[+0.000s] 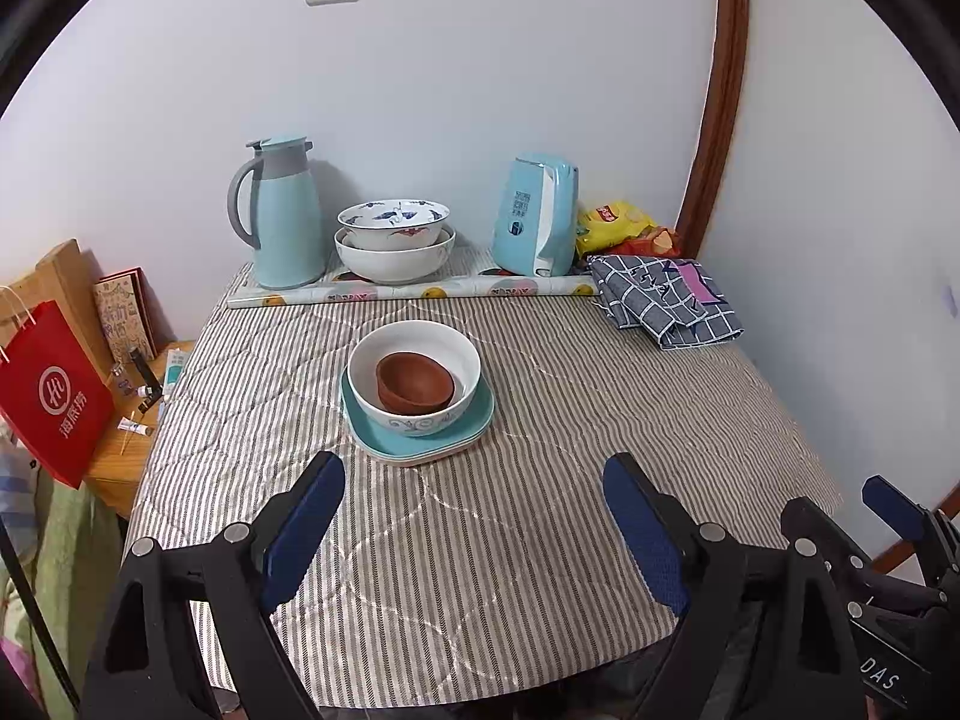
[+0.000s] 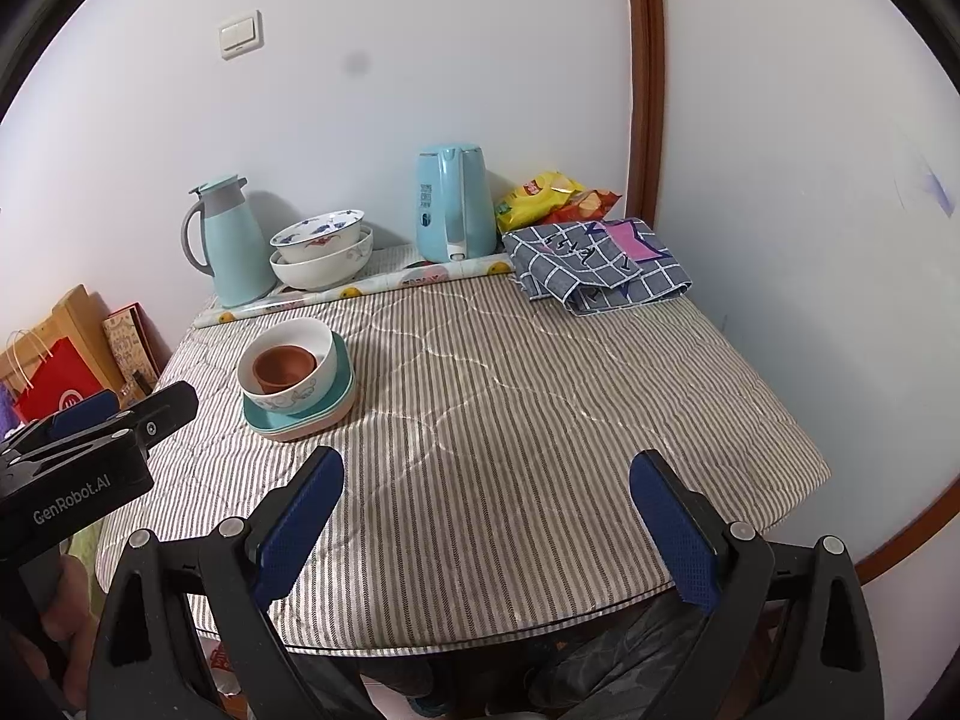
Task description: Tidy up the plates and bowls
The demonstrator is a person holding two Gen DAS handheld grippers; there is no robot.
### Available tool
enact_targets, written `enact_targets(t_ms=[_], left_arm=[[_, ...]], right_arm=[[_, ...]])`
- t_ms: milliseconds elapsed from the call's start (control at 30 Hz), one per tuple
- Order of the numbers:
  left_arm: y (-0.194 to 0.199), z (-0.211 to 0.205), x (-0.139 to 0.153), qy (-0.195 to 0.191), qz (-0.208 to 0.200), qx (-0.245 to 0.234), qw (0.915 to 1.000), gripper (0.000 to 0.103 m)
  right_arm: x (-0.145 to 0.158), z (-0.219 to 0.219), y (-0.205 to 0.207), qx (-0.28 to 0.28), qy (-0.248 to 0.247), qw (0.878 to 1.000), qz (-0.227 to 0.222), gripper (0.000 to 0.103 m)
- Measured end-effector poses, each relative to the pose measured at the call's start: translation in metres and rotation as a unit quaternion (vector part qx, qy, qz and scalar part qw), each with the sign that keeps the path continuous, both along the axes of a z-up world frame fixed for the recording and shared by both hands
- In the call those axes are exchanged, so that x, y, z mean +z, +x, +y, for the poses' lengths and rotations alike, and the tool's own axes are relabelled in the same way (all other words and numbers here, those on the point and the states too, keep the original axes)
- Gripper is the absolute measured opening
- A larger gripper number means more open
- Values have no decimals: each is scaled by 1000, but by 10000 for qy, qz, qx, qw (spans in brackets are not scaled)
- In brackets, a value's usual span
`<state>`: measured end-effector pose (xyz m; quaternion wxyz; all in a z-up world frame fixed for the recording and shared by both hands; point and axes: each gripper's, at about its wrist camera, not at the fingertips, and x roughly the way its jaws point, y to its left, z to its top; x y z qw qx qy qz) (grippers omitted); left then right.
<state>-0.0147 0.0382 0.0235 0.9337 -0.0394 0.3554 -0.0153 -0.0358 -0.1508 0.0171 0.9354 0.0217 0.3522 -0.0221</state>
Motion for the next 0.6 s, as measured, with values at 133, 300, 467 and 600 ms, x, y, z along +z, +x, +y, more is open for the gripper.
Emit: enact_targets(t_ms=[133,300,467,600], left_arm=[[-1,1,0,2,-12,9,10000,88],[-3,3,1,4,-20,29,10000,88],[-2,4,0,-2,-3,32,10000,88],[4,7,-4,-11,33,42,10000,88]], right_arm=[[0,-1,0,1,-2,10000,0,95],[1,-1,0,6,-13,10000,-17,95],[3,0,-2,20,-16,10000,-51,95],[2,3,-2,41,-42,10000,-46,95]])
